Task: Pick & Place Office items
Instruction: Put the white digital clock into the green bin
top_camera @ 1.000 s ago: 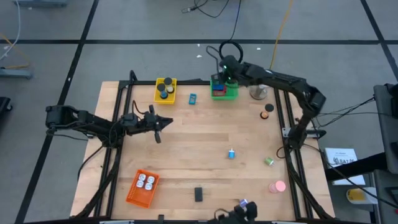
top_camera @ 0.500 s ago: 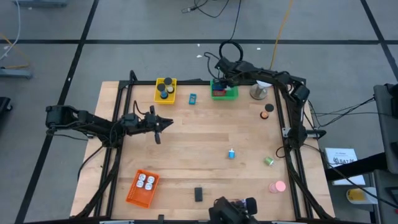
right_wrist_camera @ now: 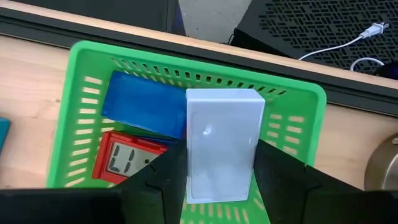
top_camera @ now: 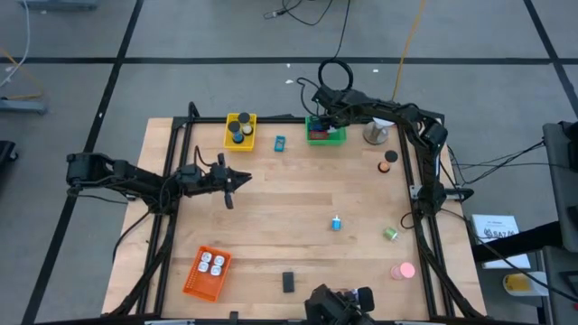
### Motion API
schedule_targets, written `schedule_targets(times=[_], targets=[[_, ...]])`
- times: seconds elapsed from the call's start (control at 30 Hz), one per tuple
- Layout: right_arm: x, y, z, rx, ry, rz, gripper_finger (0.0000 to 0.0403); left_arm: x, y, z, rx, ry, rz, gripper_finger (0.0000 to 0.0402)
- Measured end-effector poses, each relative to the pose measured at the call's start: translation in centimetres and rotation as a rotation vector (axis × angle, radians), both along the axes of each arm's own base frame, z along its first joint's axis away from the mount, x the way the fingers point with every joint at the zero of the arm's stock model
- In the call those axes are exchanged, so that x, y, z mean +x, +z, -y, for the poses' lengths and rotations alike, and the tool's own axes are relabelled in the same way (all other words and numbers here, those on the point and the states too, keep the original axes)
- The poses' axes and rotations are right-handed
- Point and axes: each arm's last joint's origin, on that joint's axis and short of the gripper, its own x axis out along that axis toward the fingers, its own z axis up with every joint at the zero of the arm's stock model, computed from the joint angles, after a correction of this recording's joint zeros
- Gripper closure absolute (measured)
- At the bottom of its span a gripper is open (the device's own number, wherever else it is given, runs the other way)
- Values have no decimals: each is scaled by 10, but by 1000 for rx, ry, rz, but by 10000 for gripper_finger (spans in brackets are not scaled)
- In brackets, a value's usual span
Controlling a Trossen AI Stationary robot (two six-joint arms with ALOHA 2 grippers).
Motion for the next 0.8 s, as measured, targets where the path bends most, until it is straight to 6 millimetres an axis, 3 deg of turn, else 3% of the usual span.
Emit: schedule_targets(times=[0.43, 0.8], targets=[[-9, -22, -1, 22, 0, -20, 241, 0, -1, 0, -5, 1, -5, 353], [-9, -23, 0, 10, 17, -23, 230, 0, -1, 0, -7, 2, -4, 353]])
